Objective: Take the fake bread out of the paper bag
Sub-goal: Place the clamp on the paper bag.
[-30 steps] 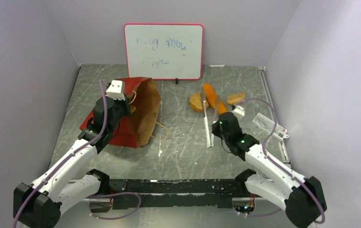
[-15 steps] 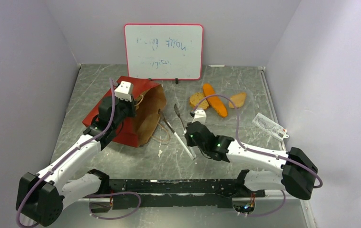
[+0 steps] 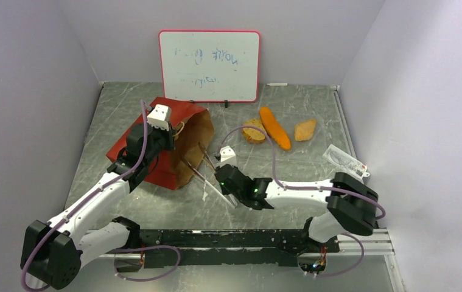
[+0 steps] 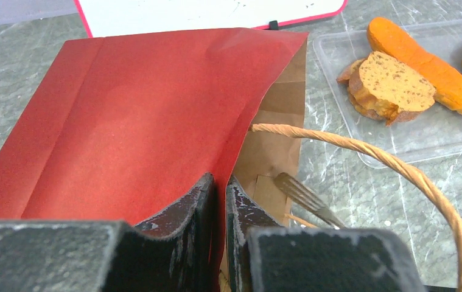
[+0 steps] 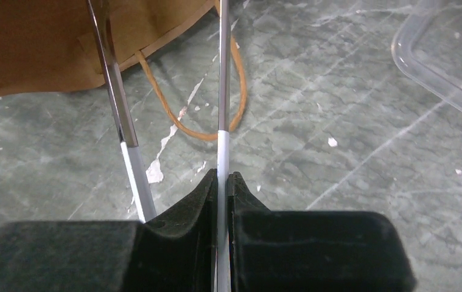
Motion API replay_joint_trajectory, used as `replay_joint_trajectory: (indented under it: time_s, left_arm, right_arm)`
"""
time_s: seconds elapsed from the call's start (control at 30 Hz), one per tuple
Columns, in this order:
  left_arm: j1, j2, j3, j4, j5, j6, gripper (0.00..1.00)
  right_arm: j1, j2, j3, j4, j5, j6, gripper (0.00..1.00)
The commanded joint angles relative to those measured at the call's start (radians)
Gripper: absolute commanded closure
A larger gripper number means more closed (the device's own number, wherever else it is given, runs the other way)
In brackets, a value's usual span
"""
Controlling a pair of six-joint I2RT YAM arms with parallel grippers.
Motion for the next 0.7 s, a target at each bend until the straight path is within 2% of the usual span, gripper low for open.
replay_joint_trajectory:
  time_s: [0.0,0.2,0.4,0.57,0.67]
  left_arm:
    - [0.000,-0.016,-0.013,0.049,0.038,0.005,0.93]
    - [-0.006,-0.020,-0.013,0.050,0.037,0.003,0.93]
    - [-0.012,-0.013,-0.015,0.056,0.040,-0.002,0.93]
    - [-0.015,-0.010,-0.017,0.057,0.037,-0.004,0.93]
    - [-0.018,-0.008,-0.017,0.057,0.032,-0.004,0.93]
  right_arm:
    - [0.001,0.090,0.064,0.164,0.021,-0.093,1.00]
    - [-0.019,0.239,0.123,0.258,0.018,-0.132,0.99]
    - [-0.072,0.334,0.143,0.366,-0.002,-0.179,0.93]
    - [-0.095,0.407,0.192,0.390,-0.017,-0.240,0.75]
    - [-0.100,0.416,0.197,0.411,-0.013,-0.266,0.59]
